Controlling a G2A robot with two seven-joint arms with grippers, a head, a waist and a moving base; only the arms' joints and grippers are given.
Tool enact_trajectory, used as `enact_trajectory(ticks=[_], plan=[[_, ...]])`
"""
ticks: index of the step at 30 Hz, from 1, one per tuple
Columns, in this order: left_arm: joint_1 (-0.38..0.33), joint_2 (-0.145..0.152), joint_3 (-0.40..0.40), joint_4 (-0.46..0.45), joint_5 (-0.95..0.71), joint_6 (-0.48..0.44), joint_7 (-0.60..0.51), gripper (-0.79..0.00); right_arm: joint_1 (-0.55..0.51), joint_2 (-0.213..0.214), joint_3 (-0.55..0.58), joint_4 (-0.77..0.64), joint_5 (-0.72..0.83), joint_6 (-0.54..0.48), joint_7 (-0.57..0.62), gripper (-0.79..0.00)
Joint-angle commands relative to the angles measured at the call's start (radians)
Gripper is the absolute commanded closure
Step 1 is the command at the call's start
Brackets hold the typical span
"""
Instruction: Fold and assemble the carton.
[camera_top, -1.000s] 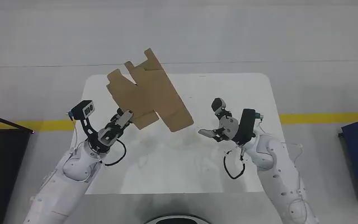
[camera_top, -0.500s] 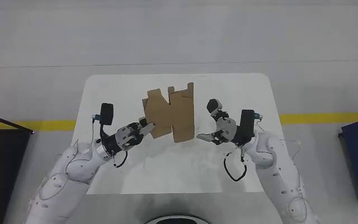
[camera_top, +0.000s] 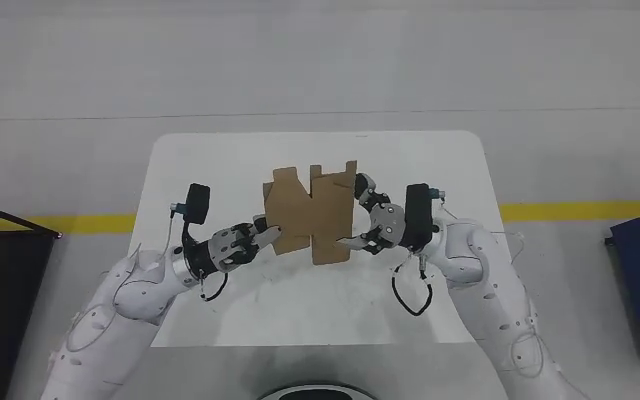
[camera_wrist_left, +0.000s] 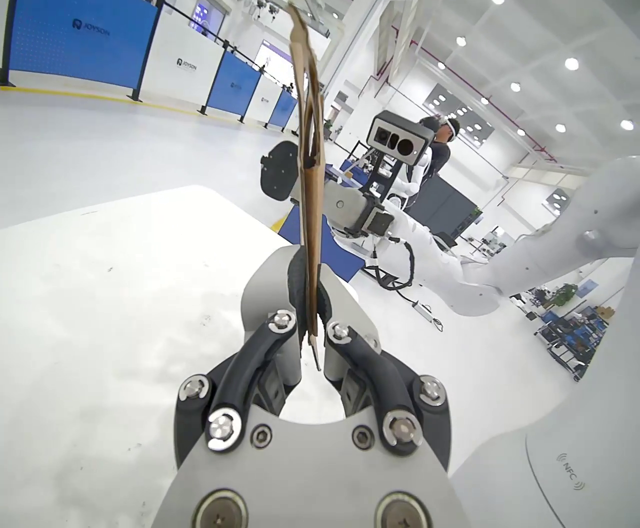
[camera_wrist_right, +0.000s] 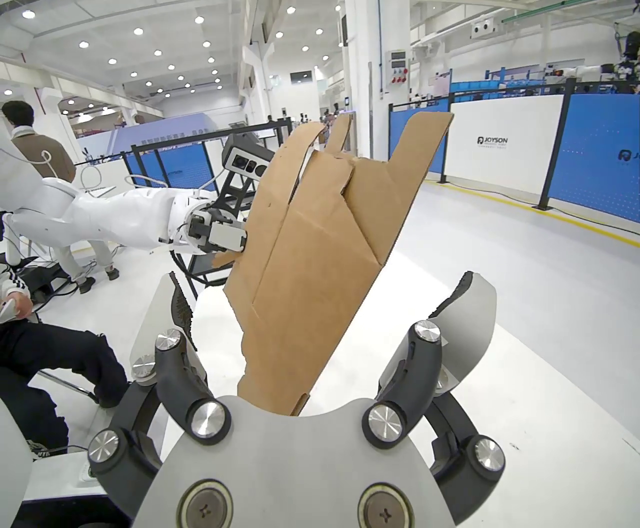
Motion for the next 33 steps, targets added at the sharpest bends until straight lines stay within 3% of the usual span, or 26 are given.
enact_trajectory(ticks=[1,2,3,4,6,9,18,19,20,21,25,28,33], plan=[[0.001,0.001,-0.002,-0.002,-0.001,0.000,-0.005,0.000,0.004,0.004,-0.012,-0.003,0.014,0.000,0.026,-0.785],[0.001,0.001,-0.002,-0.003,-0.002,0.000,-0.006,0.000,0.006,0.006,-0.018,-0.005,0.023,0.000,0.042,-0.751],[0.002,0.001,-0.002,-0.003,-0.002,0.000,-0.007,0.000,0.008,0.009,-0.021,-0.006,0.033,0.000,0.055,-0.637],[0.002,0.001,-0.002,-0.003,-0.002,-0.002,-0.006,0.000,0.010,0.012,-0.024,-0.007,0.044,0.000,0.067,-0.391],[0.003,0.001,0.003,0.000,0.000,-0.009,-0.012,0.000,0.015,0.017,-0.029,-0.007,0.064,0.000,0.088,-0.277],[0.001,0.001,0.010,0.002,-0.002,-0.018,-0.025,0.000,0.021,0.024,-0.037,-0.010,0.085,0.000,0.118,-0.018],[0.008,0.005,-0.003,0.000,-0.039,-0.053,-0.026,0.000,0.055,0.064,-0.108,-0.015,0.246,0.000,0.239,0.000],[0.010,0.006,-0.004,-0.002,-0.041,-0.055,-0.029,-0.194,0.061,0.069,-0.114,-0.014,0.266,0.000,0.255,0.000],[0.012,0.006,-0.005,-0.003,-0.043,-0.056,-0.032,-0.646,0.067,0.075,-0.118,-0.015,0.284,0.000,0.268,0.000],[0.014,0.007,-0.007,-0.002,-0.045,-0.057,-0.033,-0.785,0.071,0.080,-0.124,-0.018,0.301,0.000,0.280,0.000],[0.024,0.010,-0.024,0.009,-0.066,-0.068,-0.019,-0.785,0.079,0.099,-0.119,-0.022,0.340,0.000,0.292,0.000],[0.038,0.013,-0.057,0.029,-0.083,-0.079,0.012,-0.785,0.076,0.105,-0.070,-0.029,0.285,0.005,0.240,0.000],[0.077,0.021,-0.136,0.076,-0.101,-0.106,0.065,-0.785,0.013,0.092,0.010,-0.141,-0.003,0.222,0.017,0.000]])
